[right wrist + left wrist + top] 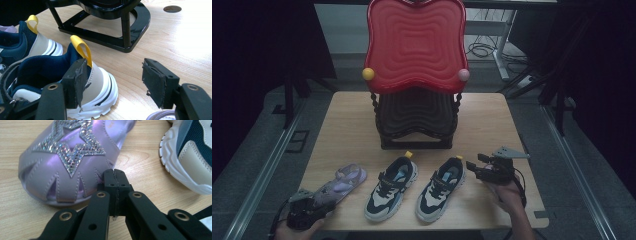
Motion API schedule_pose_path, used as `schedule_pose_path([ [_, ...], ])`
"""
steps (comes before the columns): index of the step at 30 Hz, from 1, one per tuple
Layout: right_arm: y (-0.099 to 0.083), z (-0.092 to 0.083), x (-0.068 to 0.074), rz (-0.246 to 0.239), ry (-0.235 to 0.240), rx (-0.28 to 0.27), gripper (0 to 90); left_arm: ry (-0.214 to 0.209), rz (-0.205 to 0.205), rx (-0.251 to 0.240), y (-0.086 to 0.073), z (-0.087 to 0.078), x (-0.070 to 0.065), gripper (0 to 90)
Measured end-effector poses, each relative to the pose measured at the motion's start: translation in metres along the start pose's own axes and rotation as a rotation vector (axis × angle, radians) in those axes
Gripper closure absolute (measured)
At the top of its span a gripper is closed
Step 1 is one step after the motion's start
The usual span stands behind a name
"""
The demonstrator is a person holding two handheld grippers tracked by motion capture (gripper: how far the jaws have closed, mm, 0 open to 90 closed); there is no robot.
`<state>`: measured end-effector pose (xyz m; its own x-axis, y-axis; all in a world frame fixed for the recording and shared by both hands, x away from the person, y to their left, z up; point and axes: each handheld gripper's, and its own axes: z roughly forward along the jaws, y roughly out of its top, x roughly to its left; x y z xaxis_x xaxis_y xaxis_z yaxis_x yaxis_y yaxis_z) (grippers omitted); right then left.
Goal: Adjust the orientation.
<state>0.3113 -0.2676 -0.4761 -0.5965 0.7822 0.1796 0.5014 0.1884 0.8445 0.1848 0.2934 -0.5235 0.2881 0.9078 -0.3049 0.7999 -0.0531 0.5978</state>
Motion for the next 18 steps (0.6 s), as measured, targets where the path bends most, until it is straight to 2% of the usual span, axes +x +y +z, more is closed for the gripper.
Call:
schedule_pose_path([
  [6,0.000,0.000,0.001,-0.002,-0.002,0.001,37.3,0.037,-0.027,-0.009,-0.002,-0.004,0.012,90.0],
  [18,0.000,0.000,0.001,-0.007,-0.005,0.003,37.3,0.025,-0.076,-0.034,0.004,-0.005,0.029,90.0],
])
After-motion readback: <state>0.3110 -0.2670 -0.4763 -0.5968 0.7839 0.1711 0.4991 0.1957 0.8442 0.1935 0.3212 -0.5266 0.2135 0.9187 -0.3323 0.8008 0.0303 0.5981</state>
